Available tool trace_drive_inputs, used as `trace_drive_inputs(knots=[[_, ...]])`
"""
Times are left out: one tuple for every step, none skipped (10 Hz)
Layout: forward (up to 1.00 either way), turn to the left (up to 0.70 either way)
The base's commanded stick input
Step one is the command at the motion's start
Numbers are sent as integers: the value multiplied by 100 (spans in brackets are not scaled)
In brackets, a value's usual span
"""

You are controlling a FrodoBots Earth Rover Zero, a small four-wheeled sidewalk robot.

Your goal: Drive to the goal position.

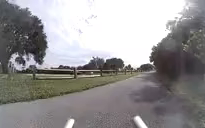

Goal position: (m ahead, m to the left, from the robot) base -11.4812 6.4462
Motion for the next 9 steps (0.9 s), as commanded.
trace_drive_inputs(knots=[[6, 12], [6, 12], [6, 12], [6, 12], [6, 12], [6, 12], [6, 12], [6, 12], [6, 12]])
